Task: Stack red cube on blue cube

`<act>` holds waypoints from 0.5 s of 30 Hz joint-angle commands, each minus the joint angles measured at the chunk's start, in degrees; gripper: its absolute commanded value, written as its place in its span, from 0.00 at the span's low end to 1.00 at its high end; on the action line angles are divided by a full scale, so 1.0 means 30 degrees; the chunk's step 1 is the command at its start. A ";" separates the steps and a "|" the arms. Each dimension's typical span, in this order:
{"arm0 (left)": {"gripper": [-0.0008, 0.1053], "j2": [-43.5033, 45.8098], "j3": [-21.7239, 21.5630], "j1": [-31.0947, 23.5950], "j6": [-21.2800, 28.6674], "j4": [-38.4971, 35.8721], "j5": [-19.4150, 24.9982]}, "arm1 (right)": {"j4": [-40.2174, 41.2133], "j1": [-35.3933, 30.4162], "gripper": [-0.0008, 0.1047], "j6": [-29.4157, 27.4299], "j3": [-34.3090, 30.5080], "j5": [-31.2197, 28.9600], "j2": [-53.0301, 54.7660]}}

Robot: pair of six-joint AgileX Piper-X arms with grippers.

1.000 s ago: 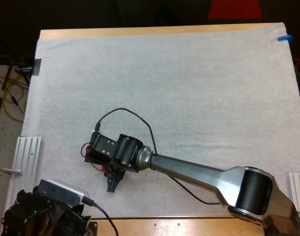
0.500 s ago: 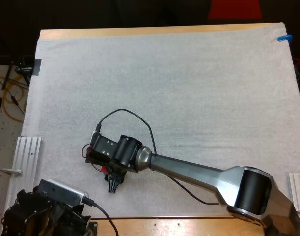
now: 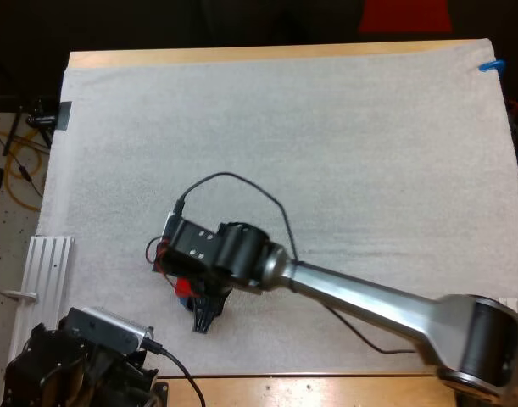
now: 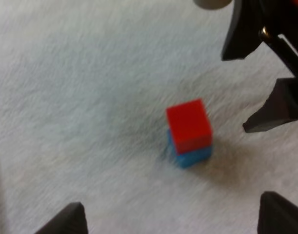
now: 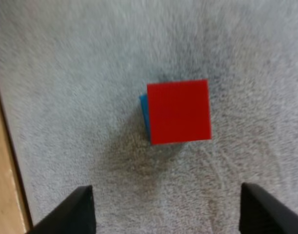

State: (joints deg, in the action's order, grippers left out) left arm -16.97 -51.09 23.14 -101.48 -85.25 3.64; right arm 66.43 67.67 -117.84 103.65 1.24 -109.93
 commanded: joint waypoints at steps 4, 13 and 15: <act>0.64 -0.0017 -0.0066 0.0066 0.0081 0.2842 -0.0925 | -0.0538 -0.1927 0.57 0.0878 0.0196 0.1726 0.0749; 0.64 -0.1797 -0.0032 0.0066 0.2363 0.7240 0.0948 | -0.3659 -0.7582 0.57 0.3690 0.0196 0.2263 0.0838; 0.64 -0.2460 -0.0032 0.0066 0.2361 0.8227 0.1242 | -0.3688 -0.8658 0.57 0.3904 0.0196 0.2263 0.0921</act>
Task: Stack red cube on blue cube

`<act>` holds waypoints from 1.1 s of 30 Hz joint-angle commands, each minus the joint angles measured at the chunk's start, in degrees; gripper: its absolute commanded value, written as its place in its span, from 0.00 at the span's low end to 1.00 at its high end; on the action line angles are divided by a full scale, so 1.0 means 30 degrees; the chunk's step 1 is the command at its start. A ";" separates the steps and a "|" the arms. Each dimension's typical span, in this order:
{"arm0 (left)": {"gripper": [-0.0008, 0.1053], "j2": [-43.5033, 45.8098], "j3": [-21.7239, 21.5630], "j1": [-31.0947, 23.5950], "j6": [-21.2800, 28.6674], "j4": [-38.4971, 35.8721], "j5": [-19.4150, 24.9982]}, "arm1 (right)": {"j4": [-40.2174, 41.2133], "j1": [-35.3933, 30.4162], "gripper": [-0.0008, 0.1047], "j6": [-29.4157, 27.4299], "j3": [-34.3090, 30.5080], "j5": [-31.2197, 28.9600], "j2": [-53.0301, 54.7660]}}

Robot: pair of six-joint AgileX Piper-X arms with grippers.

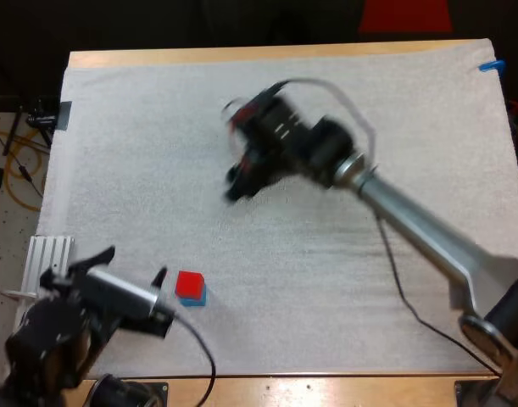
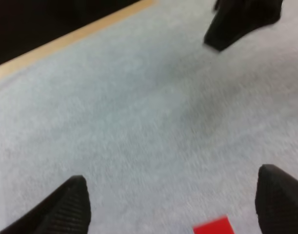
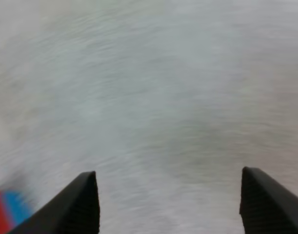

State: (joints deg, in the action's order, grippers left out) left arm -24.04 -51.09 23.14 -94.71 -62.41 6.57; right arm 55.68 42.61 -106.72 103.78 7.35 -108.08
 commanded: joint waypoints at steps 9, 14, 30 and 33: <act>0.64 -0.2903 -0.0032 -0.1297 0.0301 0.4268 0.0228 | -0.0283 -0.5680 0.57 0.0324 -0.0574 0.0142 0.2347; 0.64 -0.3329 -0.0032 -0.4747 0.0455 0.4843 -0.3075 | -0.0638 -0.8951 0.57 -0.0089 -0.2884 0.0142 0.5158; 0.64 -0.2886 -0.0032 -0.7209 0.0345 0.4996 -0.5569 | -0.2049 -1.3415 0.57 -0.1454 -1.4467 -0.0814 1.9536; 0.64 -0.2002 -0.0032 -0.7209 0.0345 0.4996 -0.5569 | -0.2049 -1.3415 0.57 -0.0817 -1.6241 -0.0821 2.2476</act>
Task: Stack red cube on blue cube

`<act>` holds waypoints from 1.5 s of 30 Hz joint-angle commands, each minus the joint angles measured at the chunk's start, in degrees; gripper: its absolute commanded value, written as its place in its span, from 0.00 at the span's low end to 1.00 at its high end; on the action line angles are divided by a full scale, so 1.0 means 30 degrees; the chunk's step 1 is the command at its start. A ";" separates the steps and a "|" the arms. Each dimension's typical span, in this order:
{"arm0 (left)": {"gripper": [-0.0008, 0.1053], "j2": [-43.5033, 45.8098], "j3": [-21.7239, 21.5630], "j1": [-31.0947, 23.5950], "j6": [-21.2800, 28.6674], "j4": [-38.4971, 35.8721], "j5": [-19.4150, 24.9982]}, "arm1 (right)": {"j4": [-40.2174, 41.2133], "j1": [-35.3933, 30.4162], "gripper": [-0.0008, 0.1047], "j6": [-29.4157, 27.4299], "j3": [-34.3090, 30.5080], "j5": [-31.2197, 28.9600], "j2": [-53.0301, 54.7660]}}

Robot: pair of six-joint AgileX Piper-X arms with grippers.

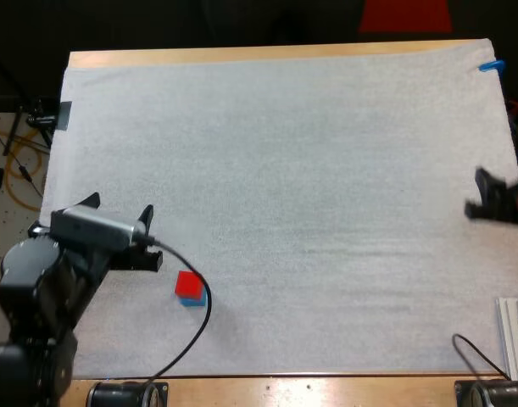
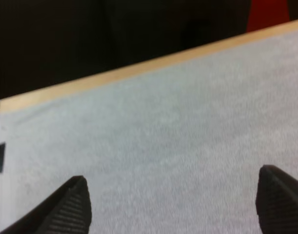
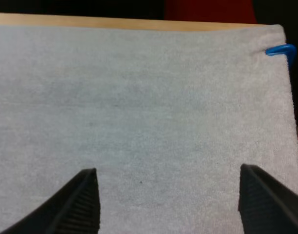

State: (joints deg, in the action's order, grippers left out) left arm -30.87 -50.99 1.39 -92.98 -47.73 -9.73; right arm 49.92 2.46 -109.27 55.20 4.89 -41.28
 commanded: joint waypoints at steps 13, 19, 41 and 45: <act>0.64 0.8229 0.1397 0.0040 0.0382 -0.1503 -0.0135 | 0.1036 -0.0034 0.57 0.1377 -0.4504 -0.0143 1.2100; 0.64 1.2545 0.3363 0.0040 0.0299 -0.3157 -0.0546 | 0.2020 -0.0034 0.57 0.1646 -0.5265 -0.0106 1.4887; 0.64 1.3041 0.7628 -0.0084 -0.0993 -0.2665 0.1314 | 0.2296 -0.0034 0.57 0.1799 -0.8733 0.0155 1.4741; 0.64 1.3041 0.7628 -0.0084 -0.0993 -0.2665 0.1314 | 0.2312 -0.0034 0.57 0.2195 -0.8733 0.0031 1.4741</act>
